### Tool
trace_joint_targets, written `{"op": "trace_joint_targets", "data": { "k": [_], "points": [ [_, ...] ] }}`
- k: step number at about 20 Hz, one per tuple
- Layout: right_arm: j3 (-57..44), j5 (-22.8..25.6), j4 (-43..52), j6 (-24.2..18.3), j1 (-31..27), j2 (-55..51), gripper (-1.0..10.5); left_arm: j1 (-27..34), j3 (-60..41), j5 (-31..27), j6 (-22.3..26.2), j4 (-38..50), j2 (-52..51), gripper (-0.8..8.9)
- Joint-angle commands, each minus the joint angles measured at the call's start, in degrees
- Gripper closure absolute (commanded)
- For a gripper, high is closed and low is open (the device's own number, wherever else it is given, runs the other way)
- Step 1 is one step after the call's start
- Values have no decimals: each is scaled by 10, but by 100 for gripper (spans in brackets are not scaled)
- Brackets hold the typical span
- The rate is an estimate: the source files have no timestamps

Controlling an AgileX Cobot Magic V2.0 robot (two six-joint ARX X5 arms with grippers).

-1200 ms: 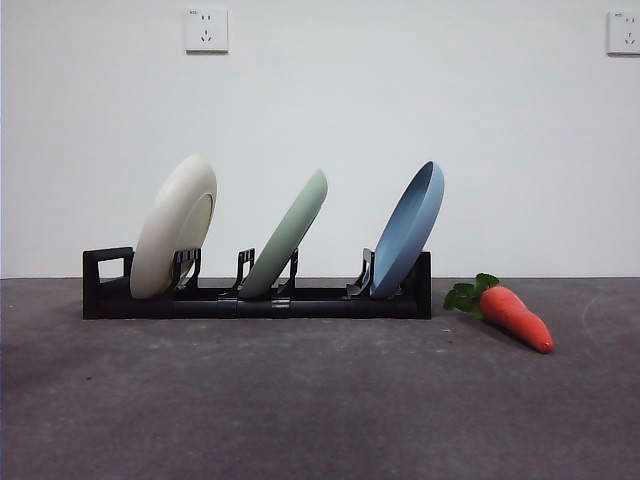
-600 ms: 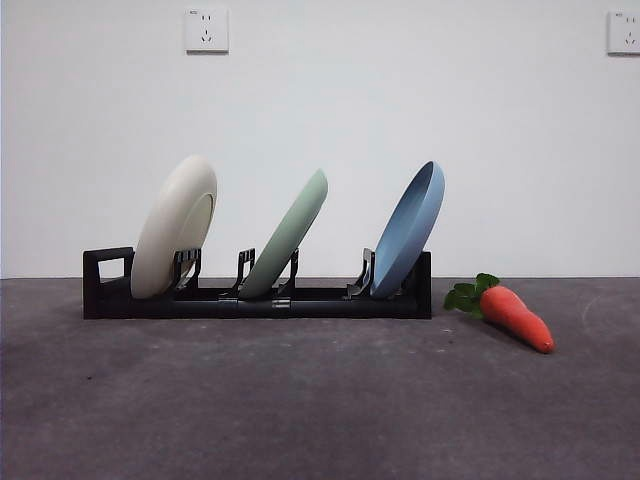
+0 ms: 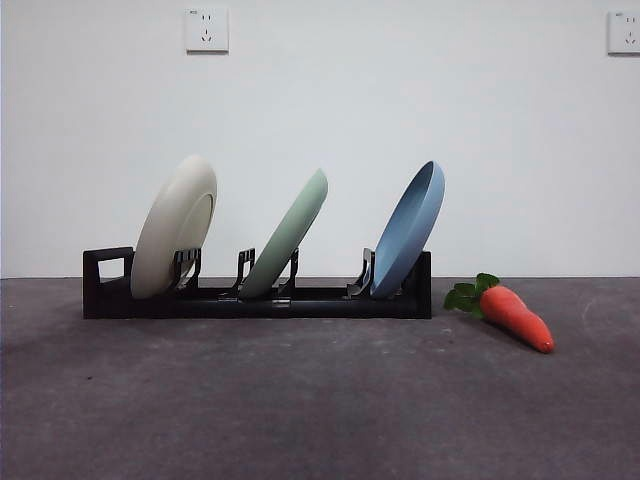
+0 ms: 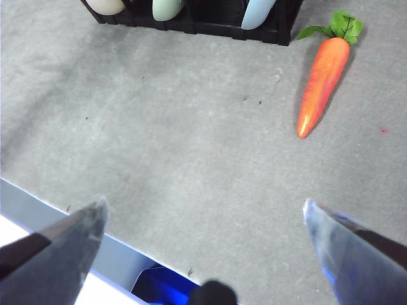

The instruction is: Take the green plate from the plate rack,put the plate on the table,take the carrot from the table,put the carrot in the plate

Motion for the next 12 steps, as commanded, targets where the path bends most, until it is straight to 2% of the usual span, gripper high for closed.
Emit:
{"op": "trace_joint_targets", "data": {
  "k": [1,3,7,12],
  "points": [
    [2,-1,3,0,1,2,290,-53,3,-64,-5,75,59,157],
    [2,-1,3,0,1,4,290,-86,4,-117,-4,145,118,157],
    [2,0,3,0,1,4,290,-119,5,-171,-3,262,243,157],
    [2,0,3,0,1,17,290,-130,59,-193,-1,298,386,157]
  ]
}}
